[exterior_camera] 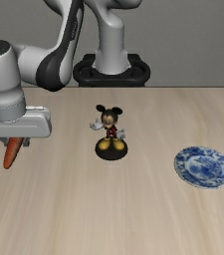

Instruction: Pick up the carrot and put it on the plate

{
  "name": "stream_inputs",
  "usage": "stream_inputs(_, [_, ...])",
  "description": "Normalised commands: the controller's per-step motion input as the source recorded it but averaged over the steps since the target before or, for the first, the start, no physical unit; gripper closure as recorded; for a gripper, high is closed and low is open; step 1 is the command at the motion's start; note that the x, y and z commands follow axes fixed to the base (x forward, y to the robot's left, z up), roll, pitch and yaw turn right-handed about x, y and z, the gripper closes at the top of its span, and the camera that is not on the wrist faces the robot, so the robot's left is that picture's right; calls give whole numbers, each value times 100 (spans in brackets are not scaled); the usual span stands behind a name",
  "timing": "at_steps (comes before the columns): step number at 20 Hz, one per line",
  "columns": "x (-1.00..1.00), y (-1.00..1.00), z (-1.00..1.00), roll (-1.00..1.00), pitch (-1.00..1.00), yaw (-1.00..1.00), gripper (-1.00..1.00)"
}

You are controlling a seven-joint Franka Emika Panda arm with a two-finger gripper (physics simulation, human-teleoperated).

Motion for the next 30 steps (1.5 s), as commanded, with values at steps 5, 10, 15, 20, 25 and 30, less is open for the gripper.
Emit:
stream_inputs(5, [60, 40, 0, 0, 0, 0, 100])
stream_inputs(10, [0, 100, 0, 0, 0, 0, 100])
stream_inputs(15, [0, 100, 0, 0, 0, 0, 100])
stream_inputs(20, [20, 80, 0, 0, 0, 0, 100])
stream_inputs(25, [40, 60, 0, 0, 0, 0, 100])
stream_inputs(30, [0, 100, 0, 0, 0, 0, 100])
